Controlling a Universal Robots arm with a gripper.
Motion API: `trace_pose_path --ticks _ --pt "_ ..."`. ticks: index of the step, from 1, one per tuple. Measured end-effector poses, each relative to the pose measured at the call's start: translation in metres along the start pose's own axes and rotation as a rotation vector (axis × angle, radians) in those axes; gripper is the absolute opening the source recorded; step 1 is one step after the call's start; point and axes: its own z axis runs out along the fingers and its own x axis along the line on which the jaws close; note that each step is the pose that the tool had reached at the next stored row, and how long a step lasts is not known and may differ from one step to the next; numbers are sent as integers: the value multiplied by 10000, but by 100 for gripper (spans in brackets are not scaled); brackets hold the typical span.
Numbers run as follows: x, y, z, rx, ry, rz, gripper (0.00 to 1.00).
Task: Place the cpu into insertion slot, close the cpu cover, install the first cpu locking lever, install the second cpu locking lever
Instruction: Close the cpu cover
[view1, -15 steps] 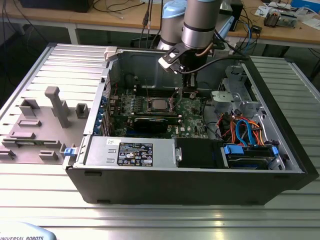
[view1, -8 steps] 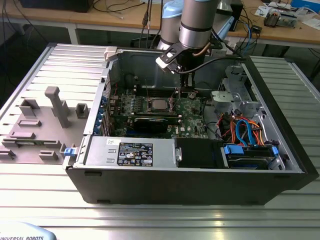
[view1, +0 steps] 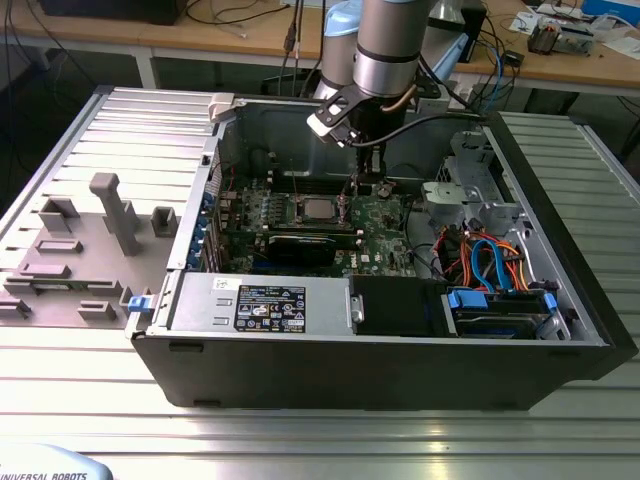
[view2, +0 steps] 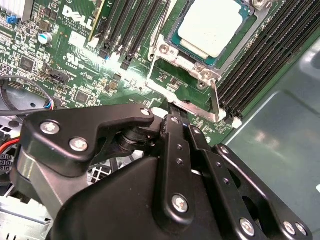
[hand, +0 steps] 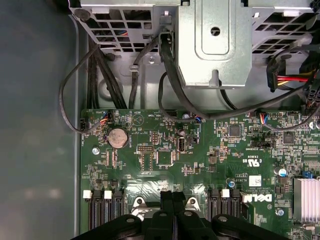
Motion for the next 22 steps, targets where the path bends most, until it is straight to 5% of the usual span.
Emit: trace_pose_path --ticks 21,22 --pt "0 -78 -2 0 -1 -1 11" --pt "1 -123 -1 5 0 0 11"
